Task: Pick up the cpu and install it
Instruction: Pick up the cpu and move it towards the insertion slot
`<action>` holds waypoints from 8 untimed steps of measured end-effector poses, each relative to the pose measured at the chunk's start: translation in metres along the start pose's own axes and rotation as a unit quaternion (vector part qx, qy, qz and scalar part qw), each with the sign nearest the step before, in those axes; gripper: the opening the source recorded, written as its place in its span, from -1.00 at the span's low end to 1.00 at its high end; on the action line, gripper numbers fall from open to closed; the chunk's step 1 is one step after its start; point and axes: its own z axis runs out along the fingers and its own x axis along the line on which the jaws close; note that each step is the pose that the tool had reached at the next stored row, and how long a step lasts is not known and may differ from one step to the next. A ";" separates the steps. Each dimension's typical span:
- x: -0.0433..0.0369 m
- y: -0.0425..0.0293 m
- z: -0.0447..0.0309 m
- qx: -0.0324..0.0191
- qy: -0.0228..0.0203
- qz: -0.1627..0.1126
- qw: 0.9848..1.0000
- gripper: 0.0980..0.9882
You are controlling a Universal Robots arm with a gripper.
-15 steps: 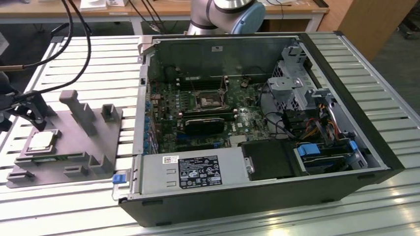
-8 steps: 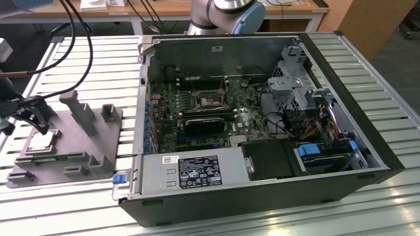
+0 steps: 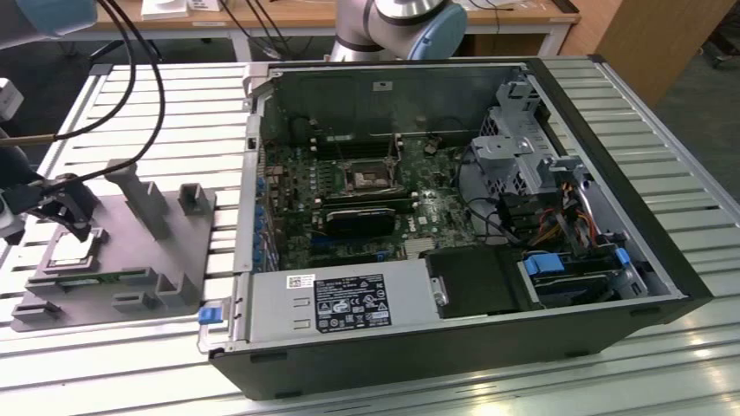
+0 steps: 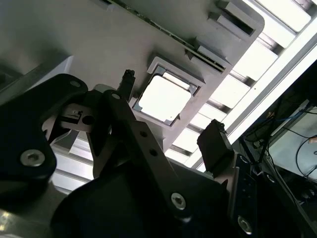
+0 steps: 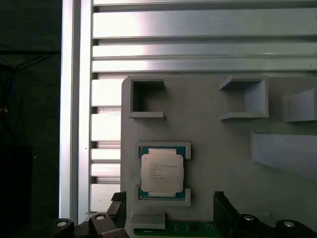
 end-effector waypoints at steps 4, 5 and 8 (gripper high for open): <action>0.0001 0.0005 0.0062 0.000 0.000 0.000 1.000 0.55; 0.0003 0.0005 0.0077 -0.001 0.000 -0.001 1.000 0.55; 0.0005 0.0015 0.0123 -0.001 0.000 -0.004 1.000 0.55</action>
